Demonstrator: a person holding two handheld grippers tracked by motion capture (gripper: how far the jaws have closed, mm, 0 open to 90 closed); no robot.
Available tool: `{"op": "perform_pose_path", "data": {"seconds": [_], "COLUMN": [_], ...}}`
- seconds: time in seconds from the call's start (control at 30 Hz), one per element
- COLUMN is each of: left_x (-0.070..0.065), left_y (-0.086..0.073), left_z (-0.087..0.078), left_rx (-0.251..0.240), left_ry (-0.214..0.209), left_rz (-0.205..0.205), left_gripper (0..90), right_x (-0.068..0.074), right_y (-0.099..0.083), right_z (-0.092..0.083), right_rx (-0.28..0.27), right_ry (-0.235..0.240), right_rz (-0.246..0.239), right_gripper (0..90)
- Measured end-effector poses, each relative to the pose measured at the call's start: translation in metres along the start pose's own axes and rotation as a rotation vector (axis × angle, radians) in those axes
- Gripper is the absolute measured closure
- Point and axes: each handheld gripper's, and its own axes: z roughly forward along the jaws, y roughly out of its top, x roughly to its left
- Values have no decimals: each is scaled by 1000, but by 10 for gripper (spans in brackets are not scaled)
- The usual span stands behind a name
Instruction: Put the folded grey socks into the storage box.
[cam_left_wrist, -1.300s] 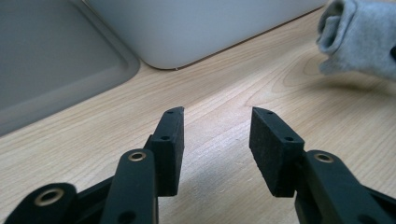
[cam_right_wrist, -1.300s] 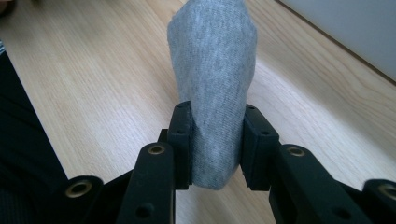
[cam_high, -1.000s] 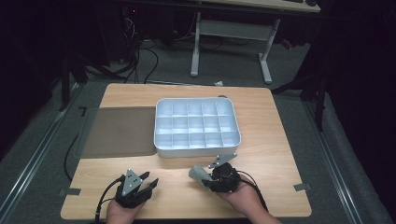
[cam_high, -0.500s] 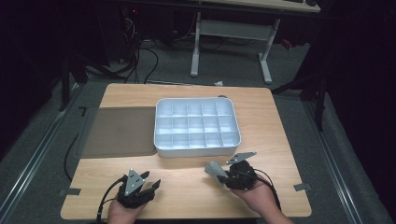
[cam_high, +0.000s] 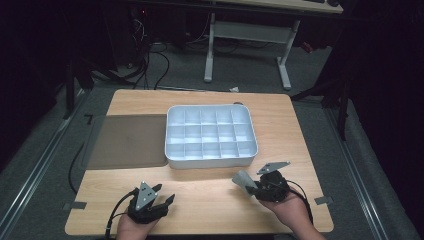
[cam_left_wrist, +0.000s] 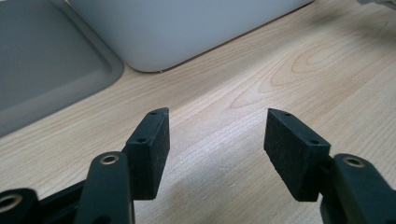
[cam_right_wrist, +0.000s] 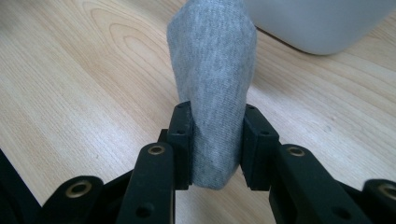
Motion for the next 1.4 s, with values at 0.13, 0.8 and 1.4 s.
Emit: {"op": "perform_pose_path", "data": {"seconds": [0.13,0.8,1.4], "left_x": [2,4,4], "left_y": [1,2,0], "left_z": [2,2,-1], "left_rx": [10,9,-1], "left_ry": [-17,-29,-34], "left_rz": [-16,-15,-22], "left_gripper": [396,393,392], "right_x": [-5,-28,-52], "right_y": [0,65,121], "right_z": [-8,-46,-11], "right_rx": [-3,52,229], "right_ry": [-2,-59,-196], "right_rz": [11,55,68], "right_gripper": [701,705,705]}}
